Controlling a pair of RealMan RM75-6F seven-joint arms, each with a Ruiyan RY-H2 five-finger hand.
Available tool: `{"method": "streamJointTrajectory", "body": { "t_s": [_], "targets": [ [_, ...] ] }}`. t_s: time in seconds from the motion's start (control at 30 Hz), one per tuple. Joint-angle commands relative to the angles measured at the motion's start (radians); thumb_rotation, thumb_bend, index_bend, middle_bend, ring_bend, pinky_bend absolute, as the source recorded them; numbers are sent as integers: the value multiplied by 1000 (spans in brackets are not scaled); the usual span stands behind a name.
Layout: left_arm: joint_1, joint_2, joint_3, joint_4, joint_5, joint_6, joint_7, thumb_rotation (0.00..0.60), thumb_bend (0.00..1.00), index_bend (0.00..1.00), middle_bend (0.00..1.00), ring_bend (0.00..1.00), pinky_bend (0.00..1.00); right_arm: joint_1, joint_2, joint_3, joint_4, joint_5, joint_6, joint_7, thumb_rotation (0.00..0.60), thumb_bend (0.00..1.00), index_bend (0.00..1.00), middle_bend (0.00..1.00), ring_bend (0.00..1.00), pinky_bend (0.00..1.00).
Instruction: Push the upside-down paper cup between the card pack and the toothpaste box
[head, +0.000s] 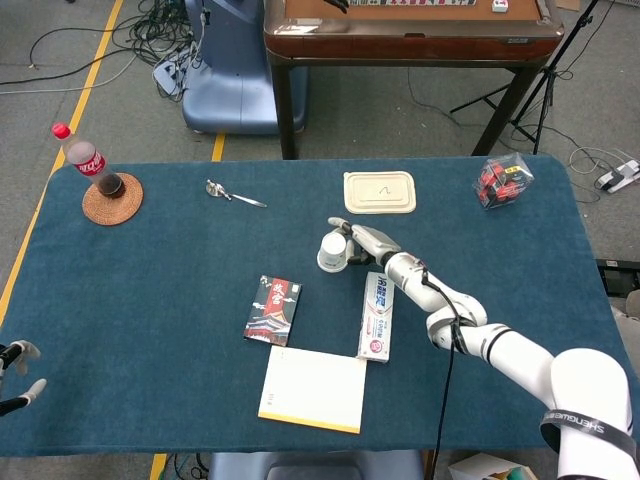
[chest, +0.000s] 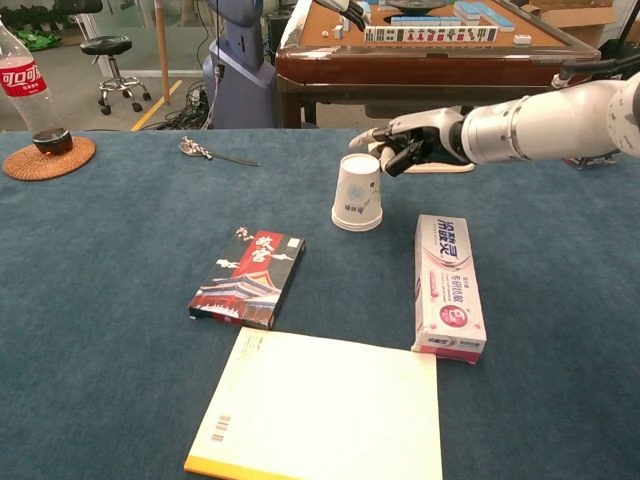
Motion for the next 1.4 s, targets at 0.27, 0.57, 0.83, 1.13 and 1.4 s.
{"method": "streamJointTrajectory", "body": {
  "t_s": [0.27,0.57,0.83,1.13,1.4],
  "targets": [
    [-1,-2,1,-1,2,-2,6,600,208,483,584,449,603,11,17,-44,-11,-34,3,84,600,1000,0,178,108,92],
    [-2,-3,2,0,2,-4,10,600,208,483,584,449,603,20,44,-91,-47,-79,19,185,600,1000,0,185,108,91],
    [-2,-3,2,-1,2,-4,11,600,208,483,584,449,603,37,59,-150,-66,-130,50,278,600,1000,0,204,108,91],
    [-2,-3,2,-1,2,-5,10,600,208,483,584,449,603,76,71,-254,-59,-201,107,429,600,1000,0,237,116,91],
    [-2,-3,1,-1,1,-4,8,600,208,483,584,449,603,118,75,-360,-42,-263,170,581,600,1000,0,253,127,101]
  ]
}}
